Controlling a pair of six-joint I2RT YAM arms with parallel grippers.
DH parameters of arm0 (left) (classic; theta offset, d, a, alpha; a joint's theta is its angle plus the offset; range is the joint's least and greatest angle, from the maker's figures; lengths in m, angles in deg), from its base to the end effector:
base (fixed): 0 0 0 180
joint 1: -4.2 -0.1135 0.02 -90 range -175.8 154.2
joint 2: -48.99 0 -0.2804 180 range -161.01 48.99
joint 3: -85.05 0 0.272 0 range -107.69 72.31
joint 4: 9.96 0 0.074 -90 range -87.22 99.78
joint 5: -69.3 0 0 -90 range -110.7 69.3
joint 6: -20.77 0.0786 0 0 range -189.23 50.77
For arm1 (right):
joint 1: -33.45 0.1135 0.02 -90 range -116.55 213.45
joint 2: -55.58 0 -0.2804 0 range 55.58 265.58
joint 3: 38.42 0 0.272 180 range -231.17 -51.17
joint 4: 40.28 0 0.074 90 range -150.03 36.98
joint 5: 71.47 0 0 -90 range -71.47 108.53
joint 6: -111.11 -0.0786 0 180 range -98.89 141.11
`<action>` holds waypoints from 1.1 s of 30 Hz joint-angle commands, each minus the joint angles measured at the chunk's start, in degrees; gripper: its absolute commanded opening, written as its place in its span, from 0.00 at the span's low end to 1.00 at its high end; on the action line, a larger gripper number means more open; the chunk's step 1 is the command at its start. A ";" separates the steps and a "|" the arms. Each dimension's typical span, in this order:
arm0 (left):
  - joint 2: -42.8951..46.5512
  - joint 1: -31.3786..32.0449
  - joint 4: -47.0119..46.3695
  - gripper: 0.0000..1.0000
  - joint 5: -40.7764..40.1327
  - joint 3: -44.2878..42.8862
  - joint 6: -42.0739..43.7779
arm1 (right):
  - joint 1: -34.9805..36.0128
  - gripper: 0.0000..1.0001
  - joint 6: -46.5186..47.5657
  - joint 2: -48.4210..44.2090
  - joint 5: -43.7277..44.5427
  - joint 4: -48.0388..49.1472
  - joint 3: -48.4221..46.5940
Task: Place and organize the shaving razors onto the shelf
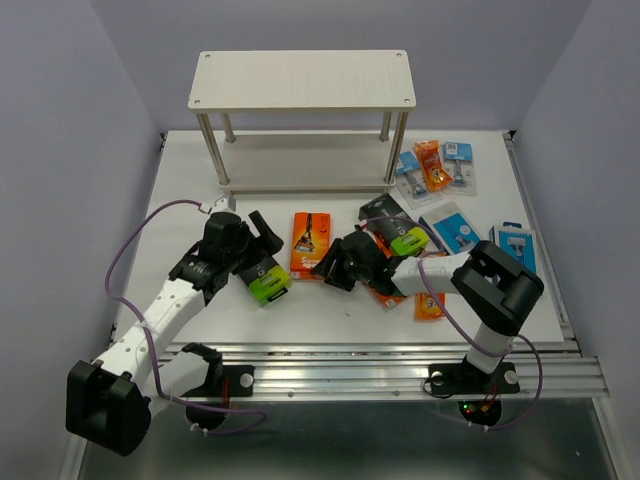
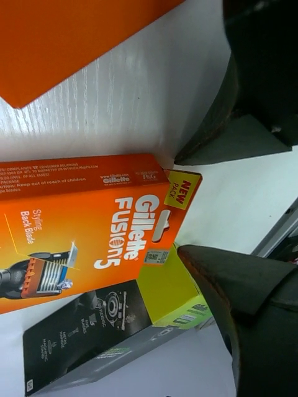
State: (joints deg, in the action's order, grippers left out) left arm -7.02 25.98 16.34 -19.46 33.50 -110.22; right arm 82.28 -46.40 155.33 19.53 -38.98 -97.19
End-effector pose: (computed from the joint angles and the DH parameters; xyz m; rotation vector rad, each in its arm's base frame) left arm 0.2459 -0.1001 0.2468 -0.3508 2.1535 -0.6662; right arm 0.2579 0.2929 0.1140 0.4140 2.4542 0.9818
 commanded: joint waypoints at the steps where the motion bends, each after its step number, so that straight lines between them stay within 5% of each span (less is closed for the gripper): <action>1: 0.99 0.28 -0.11 0.99 -0.27 0.49 0.30 | 0.38 0.57 -3.51 2.30 2.87 1.07 1.55; 21: 2.57 0.28 -2.66 0.99 5.09 2.50 -1.02 | 0.38 0.01 -10.62 -3.41 1.55 17.68 7.79; 33: 4.94 0.28 -6.26 0.99 9.22 4.88 -6.37 | 0.38 0.01 -18.35 -6.75 2.69 19.88 5.59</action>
State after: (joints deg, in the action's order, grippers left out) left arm -3.48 25.98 13.26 -12.66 37.11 -114.18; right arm 82.28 -60.52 150.94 20.27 -22.96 -89.75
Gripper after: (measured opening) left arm 0.986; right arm 0.035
